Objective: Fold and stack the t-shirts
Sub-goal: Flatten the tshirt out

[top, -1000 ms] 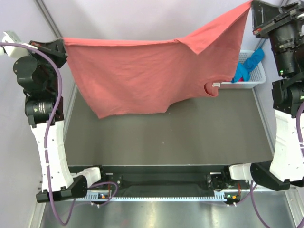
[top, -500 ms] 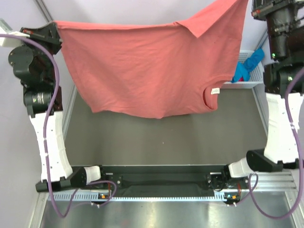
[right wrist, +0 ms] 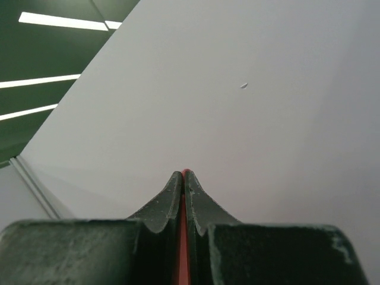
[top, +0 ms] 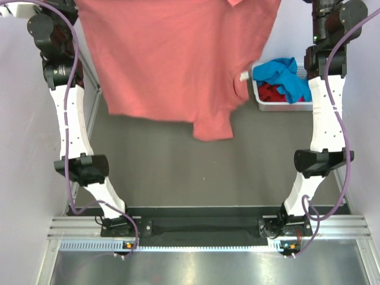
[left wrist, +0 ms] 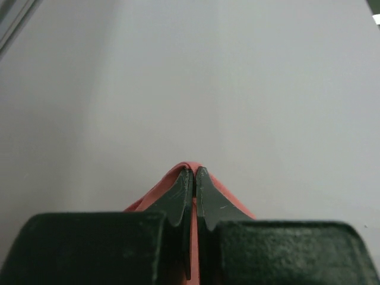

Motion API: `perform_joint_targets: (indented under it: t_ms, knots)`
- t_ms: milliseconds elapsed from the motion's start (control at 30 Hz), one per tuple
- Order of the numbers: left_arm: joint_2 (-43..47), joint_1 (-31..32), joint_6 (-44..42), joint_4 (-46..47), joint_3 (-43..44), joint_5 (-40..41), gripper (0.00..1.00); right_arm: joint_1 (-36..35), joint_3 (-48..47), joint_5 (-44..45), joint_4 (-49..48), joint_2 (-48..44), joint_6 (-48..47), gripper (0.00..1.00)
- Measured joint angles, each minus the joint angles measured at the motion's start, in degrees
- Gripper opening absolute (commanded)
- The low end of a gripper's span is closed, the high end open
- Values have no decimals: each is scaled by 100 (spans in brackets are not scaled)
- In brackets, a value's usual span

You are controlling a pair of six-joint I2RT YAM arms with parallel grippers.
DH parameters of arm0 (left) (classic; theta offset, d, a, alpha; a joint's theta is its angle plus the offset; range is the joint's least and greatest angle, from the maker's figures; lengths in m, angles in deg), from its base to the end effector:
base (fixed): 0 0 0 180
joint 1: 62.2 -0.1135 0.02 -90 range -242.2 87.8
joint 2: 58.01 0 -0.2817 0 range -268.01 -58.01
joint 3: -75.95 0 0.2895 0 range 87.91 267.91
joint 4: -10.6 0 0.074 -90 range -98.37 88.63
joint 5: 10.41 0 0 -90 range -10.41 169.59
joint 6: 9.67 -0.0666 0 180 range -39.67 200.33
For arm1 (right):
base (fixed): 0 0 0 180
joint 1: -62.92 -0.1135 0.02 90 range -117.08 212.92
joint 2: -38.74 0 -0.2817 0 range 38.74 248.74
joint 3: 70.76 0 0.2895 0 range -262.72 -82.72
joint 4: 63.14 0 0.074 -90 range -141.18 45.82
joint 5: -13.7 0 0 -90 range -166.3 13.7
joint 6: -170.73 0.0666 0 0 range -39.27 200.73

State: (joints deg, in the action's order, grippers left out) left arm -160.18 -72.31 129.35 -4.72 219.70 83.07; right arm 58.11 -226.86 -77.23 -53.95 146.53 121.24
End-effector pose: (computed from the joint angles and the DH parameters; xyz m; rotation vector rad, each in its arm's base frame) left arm 0.4147 0.0780 0.6432 -0.6054 0.9553 -0.5728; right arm 0.4062 0.0353 0.6866 0.2644 0.8716 0.7444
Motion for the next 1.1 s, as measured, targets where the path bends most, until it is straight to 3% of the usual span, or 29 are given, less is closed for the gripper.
perform_joint_targets:
  t_ms: [133, 367, 567, 800, 1000, 1100]
  knots:
    - [-470, -92, 363, 258, 697, -98, 0, 251, -61, 22, -138, 55, 361, 0]
    - [-195, -186, 800, 570, 422, -358, 0, 581, -149, -184, -317, -105, 813, 0]
    - [1475, -236, 688, 721, -2197, -492, 0, 656, 1692, -566, -170, -1346, 719, 0]
    - [3917, -310, 245, 282, -5698, -546, 0, 428, 5090, -522, 787, -3668, -107, 0]
    - [5388, 153, -461, -1193, -7160, 168, 0, -960, 7434, 203, 2240, -5521, -927, 0]
    - [6196, 483, -640, -2094, -7672, 708, 0, -1198, 8264, 310, 2959, -6336, -1132, 0]
